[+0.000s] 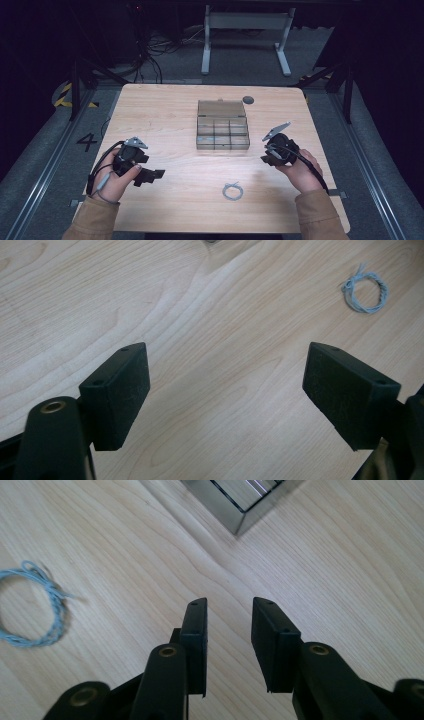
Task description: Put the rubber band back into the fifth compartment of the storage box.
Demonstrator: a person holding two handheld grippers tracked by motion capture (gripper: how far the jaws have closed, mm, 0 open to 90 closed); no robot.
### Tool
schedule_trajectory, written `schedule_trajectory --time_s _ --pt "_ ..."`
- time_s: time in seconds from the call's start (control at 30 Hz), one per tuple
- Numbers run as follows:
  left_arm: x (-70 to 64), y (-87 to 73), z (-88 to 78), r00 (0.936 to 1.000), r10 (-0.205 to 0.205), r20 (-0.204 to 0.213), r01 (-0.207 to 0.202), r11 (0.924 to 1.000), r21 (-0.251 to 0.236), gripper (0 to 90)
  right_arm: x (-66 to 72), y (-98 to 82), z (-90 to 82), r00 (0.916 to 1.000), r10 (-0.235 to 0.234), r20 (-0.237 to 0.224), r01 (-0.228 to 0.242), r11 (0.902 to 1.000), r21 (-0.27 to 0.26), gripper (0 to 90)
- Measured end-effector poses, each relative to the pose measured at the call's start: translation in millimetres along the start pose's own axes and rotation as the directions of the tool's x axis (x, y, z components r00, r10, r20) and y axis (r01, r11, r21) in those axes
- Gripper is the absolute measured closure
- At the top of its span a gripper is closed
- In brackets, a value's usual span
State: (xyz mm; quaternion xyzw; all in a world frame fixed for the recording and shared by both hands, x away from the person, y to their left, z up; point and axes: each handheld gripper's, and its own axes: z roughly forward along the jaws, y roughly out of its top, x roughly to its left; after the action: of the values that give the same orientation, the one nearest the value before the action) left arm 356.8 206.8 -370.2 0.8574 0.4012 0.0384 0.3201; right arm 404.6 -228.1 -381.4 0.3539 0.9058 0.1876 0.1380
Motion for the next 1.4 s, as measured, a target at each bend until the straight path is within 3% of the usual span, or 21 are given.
schedule_trajectory --time_s 0.13,0.23,0.43,0.63,0.73,0.87,1.4 --pt "-0.8 -0.2 -0.6 0.9999 0.008 0.013 -0.009 0.9999 0.008 19.4 5.7 4.8 -1.3 0.9983 -0.011 -0.058 0.011 0.9999 -0.013 69.8" --pt "-1.1 -0.6 -0.6 0.9998 0.012 0.017 -0.012 0.9998 0.013 19.3 9.9 6.7 -0.9 0.9972 -0.031 -0.069 0.03 0.9995 -0.012 69.6" --pt "-2.9 -0.6 -0.8 0.9993 0.024 0.028 -0.024 0.9995 0.021 19.3 22.0 11.8 1.0 0.9888 -0.067 -0.133 0.067 0.9977 -0.002 69.6" --pt "-3.8 -1.2 -1.0 0.9991 0.025 0.036 -0.026 0.9993 0.026 19.3 43.7 21.2 2.3 0.9713 -0.159 -0.177 0.16 0.9871 -0.009 65.6" --pt "-3.7 -1.0 -1.0 0.999 0.029 0.034 -0.03 0.9992 0.028 19.2 51.1 23.7 3.7 0.9618 -0.172 -0.213 0.175 0.9846 -0.006 66.1" --pt "-4.5 -0.7 0.0 0.9987 0.034 0.039 -0.035 0.9988 0.033 19.1 57.5 25.9 6.8 0.952 -0.192 -0.238 0.196 0.9806 -0.009 65.8" --pt "-5.9 -1.0 2.3 0.9977 0.048 0.047 -0.05 0.9972 0.055 18.5 76.3 29.3 25.8 0.9296 -0.232 -0.286 0.254 0.9664 0.04 61.2"
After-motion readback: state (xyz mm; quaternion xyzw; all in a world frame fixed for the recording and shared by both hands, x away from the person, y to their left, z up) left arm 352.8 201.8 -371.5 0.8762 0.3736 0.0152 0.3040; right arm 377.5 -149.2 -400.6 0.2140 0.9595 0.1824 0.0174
